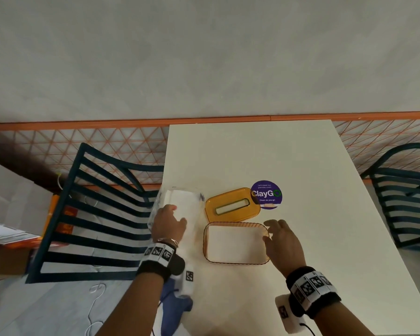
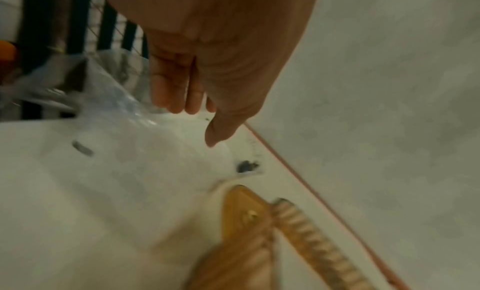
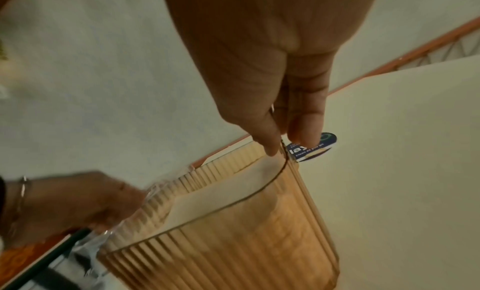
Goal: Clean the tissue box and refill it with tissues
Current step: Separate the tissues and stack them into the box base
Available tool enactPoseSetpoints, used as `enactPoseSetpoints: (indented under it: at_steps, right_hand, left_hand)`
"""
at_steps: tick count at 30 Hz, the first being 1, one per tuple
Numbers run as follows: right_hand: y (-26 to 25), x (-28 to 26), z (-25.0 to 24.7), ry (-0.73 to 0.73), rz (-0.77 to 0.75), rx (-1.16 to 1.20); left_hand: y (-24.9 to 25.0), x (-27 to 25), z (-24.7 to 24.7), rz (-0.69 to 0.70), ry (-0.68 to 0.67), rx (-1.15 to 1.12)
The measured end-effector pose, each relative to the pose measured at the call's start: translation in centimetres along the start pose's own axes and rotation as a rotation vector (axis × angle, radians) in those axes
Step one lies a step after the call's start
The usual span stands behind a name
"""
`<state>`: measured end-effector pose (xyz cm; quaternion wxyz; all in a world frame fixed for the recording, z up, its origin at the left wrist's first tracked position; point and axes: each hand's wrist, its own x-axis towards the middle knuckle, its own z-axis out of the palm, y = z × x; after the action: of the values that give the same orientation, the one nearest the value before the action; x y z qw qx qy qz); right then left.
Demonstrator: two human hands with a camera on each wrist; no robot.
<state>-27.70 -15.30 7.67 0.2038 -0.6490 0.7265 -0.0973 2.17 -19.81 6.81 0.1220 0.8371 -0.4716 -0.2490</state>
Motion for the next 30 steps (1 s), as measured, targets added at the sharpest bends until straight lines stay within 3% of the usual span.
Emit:
enactPoseSetpoints:
  at_steps: [4, 19, 23, 30]
  right_hand:
    - [0.7, 0.5, 0.1, -0.050, 0.103, 0.094]
    - [0.7, 0.5, 0.4, -0.061, 0.145, 0.093]
    - [0.4, 0.3, 0.1, -0.059, 0.144, 0.072]
    - [0.3, 0.0, -0.2, -0.053, 0.158, 0.052]
  left_hand:
    - [-2.1, 2.1, 0.8, -0.141, -0.141, 0.149]
    - [-1.0, 2.1, 1.6, -0.165, -0.034, 0.229]
    - [-1.2, 2.3, 1.7, -0.165, -0.016, 0.180]
    - [-1.5, 2.9, 1.4, -0.250, -0.062, -0.105]
